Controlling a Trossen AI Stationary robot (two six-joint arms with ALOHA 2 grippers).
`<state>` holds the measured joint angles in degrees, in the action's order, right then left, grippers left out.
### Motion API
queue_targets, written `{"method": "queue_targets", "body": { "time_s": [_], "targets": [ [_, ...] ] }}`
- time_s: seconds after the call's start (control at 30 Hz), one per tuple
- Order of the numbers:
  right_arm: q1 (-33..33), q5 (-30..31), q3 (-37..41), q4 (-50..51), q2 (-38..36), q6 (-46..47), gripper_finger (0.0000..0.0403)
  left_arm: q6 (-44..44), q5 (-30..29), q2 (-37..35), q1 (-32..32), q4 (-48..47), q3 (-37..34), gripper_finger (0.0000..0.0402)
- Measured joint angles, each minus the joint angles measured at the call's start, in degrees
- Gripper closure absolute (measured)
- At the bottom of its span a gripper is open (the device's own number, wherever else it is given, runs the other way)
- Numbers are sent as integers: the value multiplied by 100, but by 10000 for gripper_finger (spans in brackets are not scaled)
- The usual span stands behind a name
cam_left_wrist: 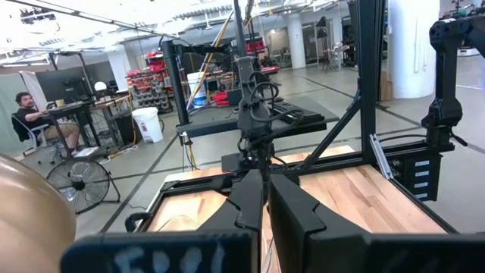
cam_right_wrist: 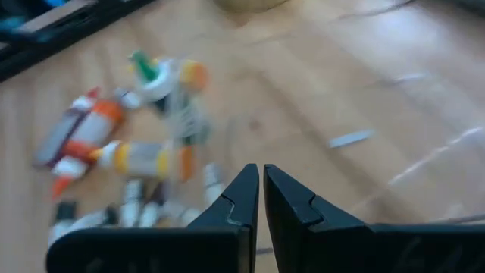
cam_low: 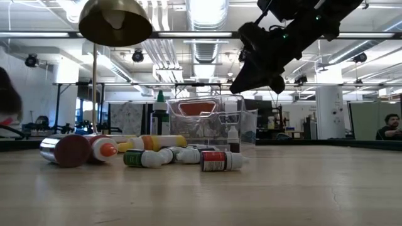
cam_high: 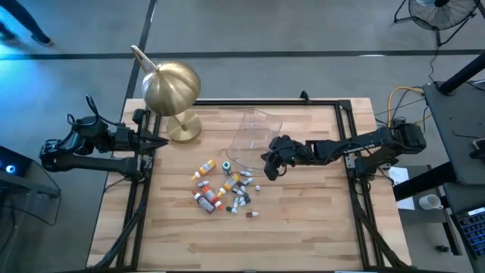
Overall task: Pick & Place food coloring
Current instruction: Adjust the transparent bin
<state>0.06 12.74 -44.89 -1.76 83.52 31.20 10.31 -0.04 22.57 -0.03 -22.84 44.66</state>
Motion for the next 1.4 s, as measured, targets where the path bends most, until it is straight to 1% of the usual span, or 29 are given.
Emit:
{"method": "queue_targets", "body": {
  "time_s": [0.1, 0.17, 0.23, 0.3, 0.37, 0.47, 0.53, 0.6, 0.67, 0.73, 0.8, 0.83, 0.87, 0.9, 0.97, 1.03, 1.1, 1.17, 1.23, 1.3, 1.4],
  "targets": [
    [9, -65, -11, -97, 92, 515, 385, 0, -1, -2, 2, 6, 0, 401],
    [8, -114, 6, 121, 110, 591, 385, 0, 1, 0, 0, 5, 0, 401],
    [34, -355, 0, 243, 98, 731, 385, 0, -2, 0, 2, 10, 0, 401],
    [45, -848, 2, 283, 64, 970, 385, 0, -1, -2, 2, 10, 0, 401],
    [51, -1557, 0, 245, 59, 1149, 385, 0, 1, -2, 1, 10, 0, 401],
    [54, -2437, 0, 290, 61, 1854, 385, 0, -2, 0, 0, 5, 0, 401],
    [85, -2757, 3, 296, 55, 2196, 385, 0, -1, -2, 2, 4, 0, 401],
    [100, -2754, -22, 339, -26, 2417, 385, 0, 0, -1, 2, -2, 0, 401],
    [81, -2446, -158, 327, -137, 2471, 385, 0, 0, -1, 1, -3, 0, 401],
    [0, -1800, -318, 335, -279, 2213, 385, 0, -1, 0, 0, -3, 0, 401],
    [-92, -1002, -533, 329, -389, 1750, 385, 0, -2, -2, 2, -3, 0, 401],
    [-149, -755, -636, 334, -437, 1568, 385, 0, 1, 0, 0, -3, 0, 401],
    [-224, -701, -763, 336, -471, 1407, 385, 0, -2, 0, 2, -4, 0, 401],
    [-294, -820, -895, 319, -485, 1335, 385, 0, -1, -1, 2, -3, 0, 401],
    [-475, -1539, -1118, 270, -504, 1522, 385, 0, -2, -1, 1, -3, 0, 401],
    [-587, -2305, -1269, -118, -395, 1628, 385, 0, 1, 0, 0, -3, 0, 401],
    [-654, -2897, -1429, -338, -223, 1697, 385, 0, 0, -2, 0, -3, 0, 401],
    [-655, -3079, -1675, 25, -46, 1876, 384, 0, -2, 0, 2, -3, 0, 401],
    [-510, -3050, -1938, 864, 41, 1834, 376, 0, 0, 0, 1, -3, 0, 401],
    [-255, -2792, -2290, 1841, 77, 1578, 359, 0, -2, -1, 2, -2, 0, 401],
    [228, -2238, -2765, 3629, 55, 1234, 324, 0, -2, -2, 2, -3, 0, 401]
  ]
}}
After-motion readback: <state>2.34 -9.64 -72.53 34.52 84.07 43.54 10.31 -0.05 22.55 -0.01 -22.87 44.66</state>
